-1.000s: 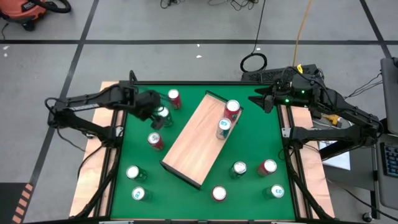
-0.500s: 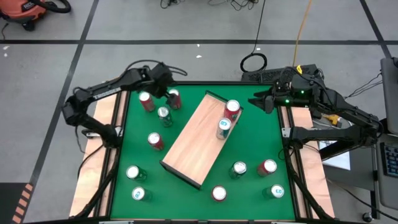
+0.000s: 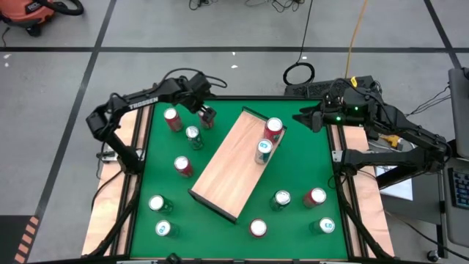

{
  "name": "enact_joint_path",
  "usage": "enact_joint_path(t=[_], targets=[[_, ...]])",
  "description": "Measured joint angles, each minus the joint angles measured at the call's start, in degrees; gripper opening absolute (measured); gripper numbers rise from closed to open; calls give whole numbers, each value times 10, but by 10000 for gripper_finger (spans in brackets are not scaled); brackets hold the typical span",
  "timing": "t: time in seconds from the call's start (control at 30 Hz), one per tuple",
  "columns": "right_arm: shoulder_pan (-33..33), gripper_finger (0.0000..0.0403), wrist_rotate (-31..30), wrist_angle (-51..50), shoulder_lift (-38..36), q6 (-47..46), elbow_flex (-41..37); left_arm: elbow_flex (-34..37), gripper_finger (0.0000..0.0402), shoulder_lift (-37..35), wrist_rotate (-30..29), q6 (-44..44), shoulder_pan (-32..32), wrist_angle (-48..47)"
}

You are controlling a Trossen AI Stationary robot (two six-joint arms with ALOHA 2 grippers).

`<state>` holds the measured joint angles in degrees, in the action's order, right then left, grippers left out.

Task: Sort soda cans
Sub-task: Put the red soda can on the shelf and align it with the other red soda can

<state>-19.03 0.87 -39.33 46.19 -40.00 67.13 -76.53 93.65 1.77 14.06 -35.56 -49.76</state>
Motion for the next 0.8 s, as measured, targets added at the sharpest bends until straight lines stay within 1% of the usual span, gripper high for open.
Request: enact_joint_path(t=[0.17,0.37,0.43,0.53,0.67,0.73,0.8], targets=[[0,352,-26,0,0,5,0,0,392,21,7,-5,-2,7],[0,352,-27,0,0,13,0,0,392,42,2,-10,-1,23],[0,352,-28,0,0,13,0,0,387,48,2,-10,-1,23],[0,352,-39,0,0,14,0,0,360,55,2,-10,-1,21],[0,352,-40,7,2,10,0,0,305,54,6,-10,-1,20],[0,352,-39,20,3,10,0,-7,282,51,17,-15,-1,6],[0,352,-30,50,6,15,0,-18,271,45,34,-28,-1,-14]])
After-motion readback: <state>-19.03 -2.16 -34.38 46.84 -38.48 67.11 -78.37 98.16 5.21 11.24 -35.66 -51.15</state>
